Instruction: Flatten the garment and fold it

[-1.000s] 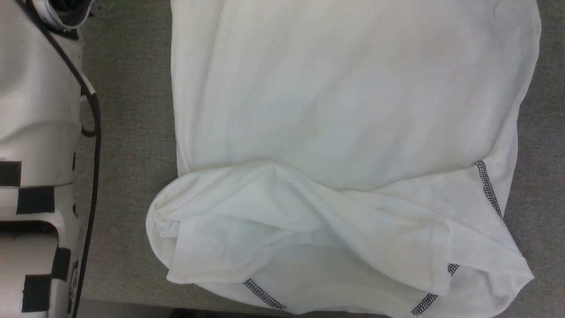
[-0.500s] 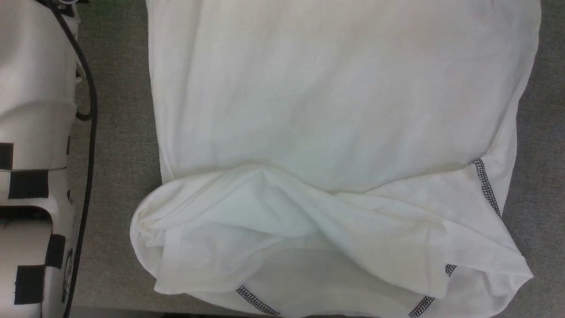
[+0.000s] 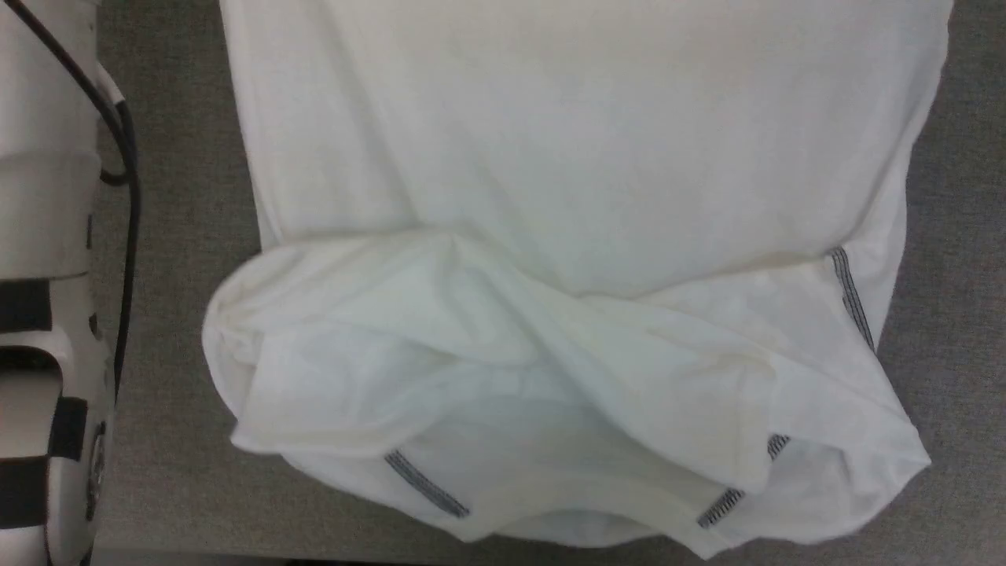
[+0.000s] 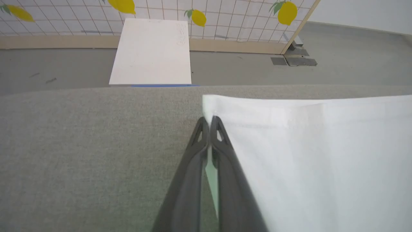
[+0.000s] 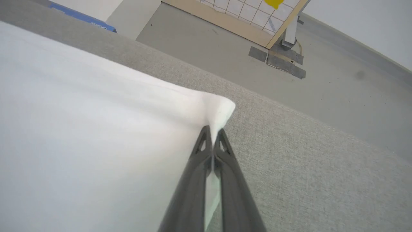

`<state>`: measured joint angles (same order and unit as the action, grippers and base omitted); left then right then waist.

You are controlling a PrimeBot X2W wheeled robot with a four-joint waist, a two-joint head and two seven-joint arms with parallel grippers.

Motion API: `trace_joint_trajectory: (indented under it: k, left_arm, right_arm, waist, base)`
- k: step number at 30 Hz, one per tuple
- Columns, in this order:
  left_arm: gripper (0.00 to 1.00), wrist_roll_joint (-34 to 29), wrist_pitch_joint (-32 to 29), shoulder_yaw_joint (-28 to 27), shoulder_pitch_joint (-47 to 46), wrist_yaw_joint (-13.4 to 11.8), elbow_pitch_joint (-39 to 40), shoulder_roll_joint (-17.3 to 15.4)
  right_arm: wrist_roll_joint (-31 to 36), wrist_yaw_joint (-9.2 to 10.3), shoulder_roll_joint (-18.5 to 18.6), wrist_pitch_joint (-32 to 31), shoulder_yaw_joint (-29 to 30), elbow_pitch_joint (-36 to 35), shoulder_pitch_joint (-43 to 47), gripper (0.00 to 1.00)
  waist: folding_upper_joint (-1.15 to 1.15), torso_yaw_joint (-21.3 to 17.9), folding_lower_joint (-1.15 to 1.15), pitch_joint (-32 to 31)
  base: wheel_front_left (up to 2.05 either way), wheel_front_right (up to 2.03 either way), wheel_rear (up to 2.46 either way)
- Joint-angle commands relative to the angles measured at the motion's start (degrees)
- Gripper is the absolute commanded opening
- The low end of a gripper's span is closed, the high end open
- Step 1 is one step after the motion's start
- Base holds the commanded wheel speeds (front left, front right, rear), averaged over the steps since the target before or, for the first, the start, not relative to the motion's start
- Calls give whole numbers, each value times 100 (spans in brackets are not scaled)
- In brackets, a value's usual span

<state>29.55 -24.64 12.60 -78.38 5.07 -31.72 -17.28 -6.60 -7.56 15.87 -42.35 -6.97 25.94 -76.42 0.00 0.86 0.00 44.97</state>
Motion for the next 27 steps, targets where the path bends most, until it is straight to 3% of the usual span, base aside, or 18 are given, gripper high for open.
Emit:
trace_joint_trajectory:
  k: [1, 8, 15, 23, 27]
  left_arm:
    - [0, -134, 384, -51, -246, -20, -2, -99]
    - [0, -441, 1748, -28, -741, -22, -333, -61]
    - [0, -111, 2277, 126, -618, 194, -665, 89]
    - [0, 614, 2712, 612, 351, 239, -399, 24]
    - [0, 1140, 2990, 978, 1483, 240, 72, -238]
  right_arm:
    - [73, 8, -19, 127, 43, 2, -168, 0]
    - [392, 8, -163, 988, 356, 96, -581, 0]
    - [216, 8, -281, 1628, 425, 251, -439, 0]
    - [-803, 8, 181, 1995, -110, -291, 642, 0]
    - [-1363, 8, 413, 1986, -38, -866, 1908, 0]
  waist:
    - [0, -5, 0, 6]
    - [0, -3, 0, -11]
    - [0, 41, 0, -331]
    - [0, 196, 0, -1145]
    - [0, 196, 0, -1952]
  base:
    - [0, 0, 0]
    - [0, 0, 0]
    - [0, 0, 0]
    - [0, 0, 0]
    - [0, 0, 0]
